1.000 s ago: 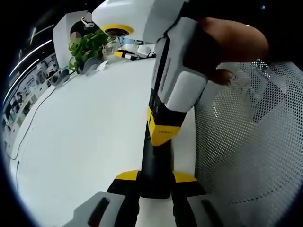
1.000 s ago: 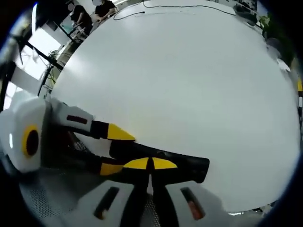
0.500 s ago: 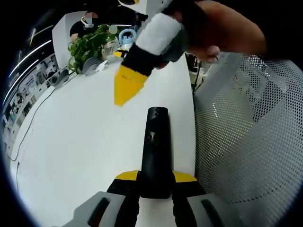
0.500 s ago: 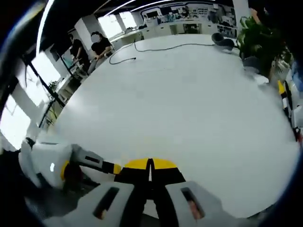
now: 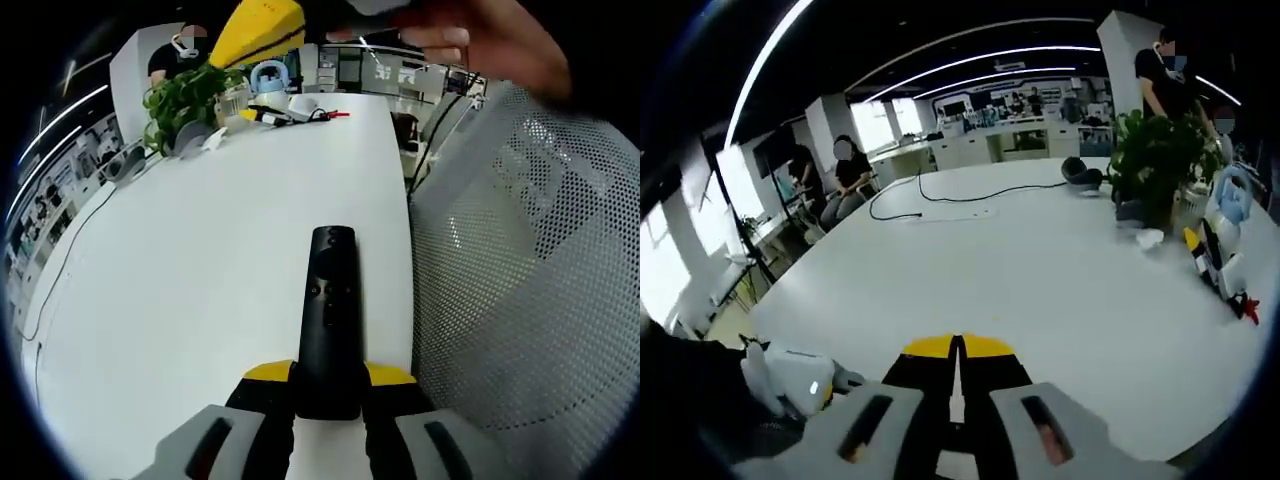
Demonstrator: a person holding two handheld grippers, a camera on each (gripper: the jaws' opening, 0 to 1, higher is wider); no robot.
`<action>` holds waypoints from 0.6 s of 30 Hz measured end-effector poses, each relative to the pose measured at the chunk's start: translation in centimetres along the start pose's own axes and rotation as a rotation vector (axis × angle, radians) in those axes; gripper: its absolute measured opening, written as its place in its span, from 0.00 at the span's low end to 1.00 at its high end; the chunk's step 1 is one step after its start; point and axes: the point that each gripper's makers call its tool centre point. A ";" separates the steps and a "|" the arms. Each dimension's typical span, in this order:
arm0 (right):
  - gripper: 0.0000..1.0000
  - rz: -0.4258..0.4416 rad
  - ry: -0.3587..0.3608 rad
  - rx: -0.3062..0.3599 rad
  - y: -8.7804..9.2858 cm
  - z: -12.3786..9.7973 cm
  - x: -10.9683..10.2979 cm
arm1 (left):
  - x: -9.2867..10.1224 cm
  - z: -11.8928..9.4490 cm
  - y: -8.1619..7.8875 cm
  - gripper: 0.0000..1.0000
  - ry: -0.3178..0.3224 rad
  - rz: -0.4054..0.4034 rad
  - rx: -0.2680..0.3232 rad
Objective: Press the specified remote control buttons in sequence, fully releasing each button before pressing the next.
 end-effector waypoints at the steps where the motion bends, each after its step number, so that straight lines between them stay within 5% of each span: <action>1: 0.00 -0.009 0.003 0.011 -0.4 -0.4 0.0 | 0.0 0.0 0.0 0.25 0.000 0.000 0.000; 5: 0.00 -0.021 -0.005 0.025 -1.5 -2.3 -0.2 | 0.0 0.0 0.0 0.25 -0.005 -0.003 -0.001; 10: 0.03 -0.100 0.088 0.119 -3.5 -5.4 1.4 | 0.0 0.0 -0.1 0.25 -0.006 -0.006 0.001; 14: 0.20 -0.135 0.136 0.221 -4.4 -7.5 1.9 | 0.0 0.0 0.0 0.25 -0.006 -0.007 0.001; 18: 0.40 -0.160 0.199 0.251 -3.7 -8.3 2.7 | 0.0 0.0 -0.1 0.25 -0.008 -0.007 -0.002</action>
Point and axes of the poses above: the point that each gripper's makers call its tool centre point, and the gripper's own axes: z roughly forward along the fingers, x roughly to its right, y roughly out of its underside, and after that the axes turned 9 degrees about x, right-handed
